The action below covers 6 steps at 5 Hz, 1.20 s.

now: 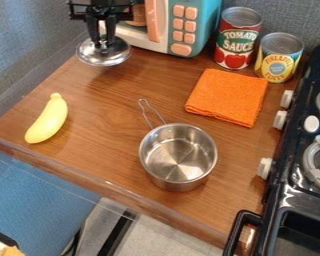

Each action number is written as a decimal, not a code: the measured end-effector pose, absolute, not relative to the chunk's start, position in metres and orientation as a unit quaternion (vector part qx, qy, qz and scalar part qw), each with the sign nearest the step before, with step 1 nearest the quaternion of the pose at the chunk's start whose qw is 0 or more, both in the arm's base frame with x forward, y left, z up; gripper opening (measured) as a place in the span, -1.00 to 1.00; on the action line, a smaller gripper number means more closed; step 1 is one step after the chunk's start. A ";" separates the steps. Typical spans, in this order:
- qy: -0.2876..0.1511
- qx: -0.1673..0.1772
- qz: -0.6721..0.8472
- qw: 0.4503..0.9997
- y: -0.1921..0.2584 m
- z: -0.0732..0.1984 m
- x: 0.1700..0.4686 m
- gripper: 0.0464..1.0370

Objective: Open the pot

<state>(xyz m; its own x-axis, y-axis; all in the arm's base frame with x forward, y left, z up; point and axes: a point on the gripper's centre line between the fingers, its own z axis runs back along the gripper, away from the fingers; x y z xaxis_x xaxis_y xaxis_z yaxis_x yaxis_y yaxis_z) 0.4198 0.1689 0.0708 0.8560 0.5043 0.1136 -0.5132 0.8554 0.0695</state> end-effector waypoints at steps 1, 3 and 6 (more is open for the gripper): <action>-0.041 0.059 0.289 0.955 0.185 0.065 0.413 -0.52; -0.027 0.089 0.307 0.947 0.197 0.038 0.411 -0.52; -0.019 0.085 0.279 0.956 0.196 0.036 0.413 0.22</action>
